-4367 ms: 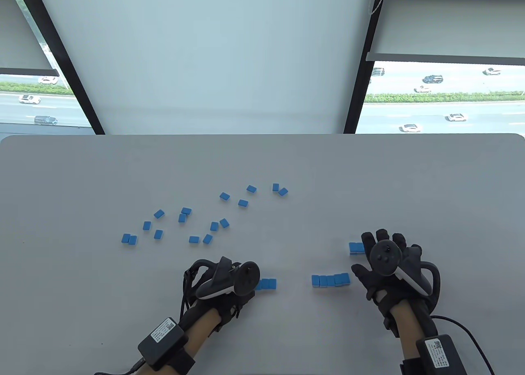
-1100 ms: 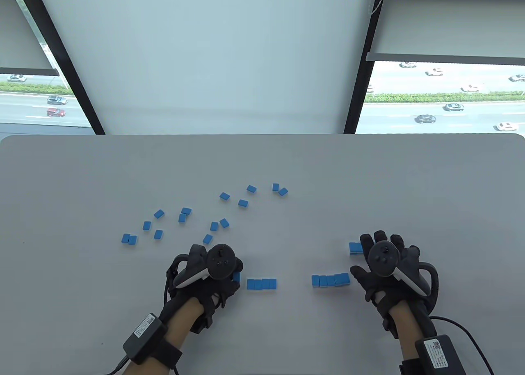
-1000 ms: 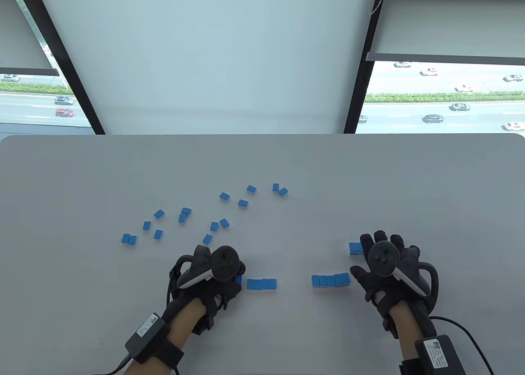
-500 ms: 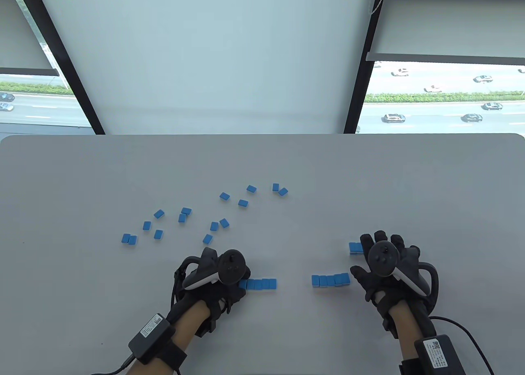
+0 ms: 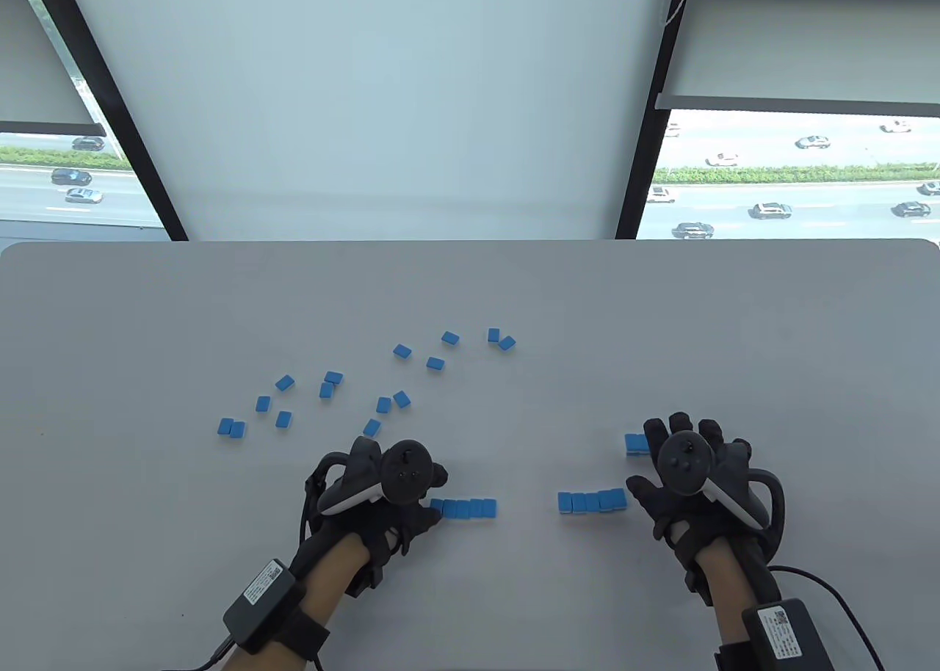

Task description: Build mahjong tile wall

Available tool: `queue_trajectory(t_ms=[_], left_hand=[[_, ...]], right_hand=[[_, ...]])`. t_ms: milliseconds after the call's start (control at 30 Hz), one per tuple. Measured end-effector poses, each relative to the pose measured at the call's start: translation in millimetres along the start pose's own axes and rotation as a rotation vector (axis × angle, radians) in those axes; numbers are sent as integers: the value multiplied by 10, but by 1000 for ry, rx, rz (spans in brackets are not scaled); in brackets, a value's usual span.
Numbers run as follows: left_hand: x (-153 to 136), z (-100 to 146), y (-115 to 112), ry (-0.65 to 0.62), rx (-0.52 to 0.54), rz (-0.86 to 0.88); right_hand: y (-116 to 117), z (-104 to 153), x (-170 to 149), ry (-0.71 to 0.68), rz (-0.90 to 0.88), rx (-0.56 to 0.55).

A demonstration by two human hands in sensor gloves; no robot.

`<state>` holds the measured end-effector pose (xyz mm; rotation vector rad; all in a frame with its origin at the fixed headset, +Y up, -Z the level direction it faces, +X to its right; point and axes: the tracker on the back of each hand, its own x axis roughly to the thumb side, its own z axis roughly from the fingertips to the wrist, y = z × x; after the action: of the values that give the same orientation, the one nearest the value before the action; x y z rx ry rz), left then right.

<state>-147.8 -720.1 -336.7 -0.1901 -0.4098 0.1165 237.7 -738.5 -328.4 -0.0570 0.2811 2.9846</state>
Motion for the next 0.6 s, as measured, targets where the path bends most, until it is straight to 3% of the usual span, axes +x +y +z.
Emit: queue_trajectory(t_ms=[200, 333, 500, 600], left_hand=[[-241, -24, 420, 57, 147, -25], [-484, -112, 532, 104, 206, 18], [-758, -250, 383, 181, 175, 43], [-917, -326, 140, 192, 86, 93]], right_hand=[[-3, 1, -3, -2, -4, -4], [-5, 0, -9, -1, -4, -6], [-7, 2, -16, 1, -4, -8], [-6, -1, -21, 4, -3, -7]])
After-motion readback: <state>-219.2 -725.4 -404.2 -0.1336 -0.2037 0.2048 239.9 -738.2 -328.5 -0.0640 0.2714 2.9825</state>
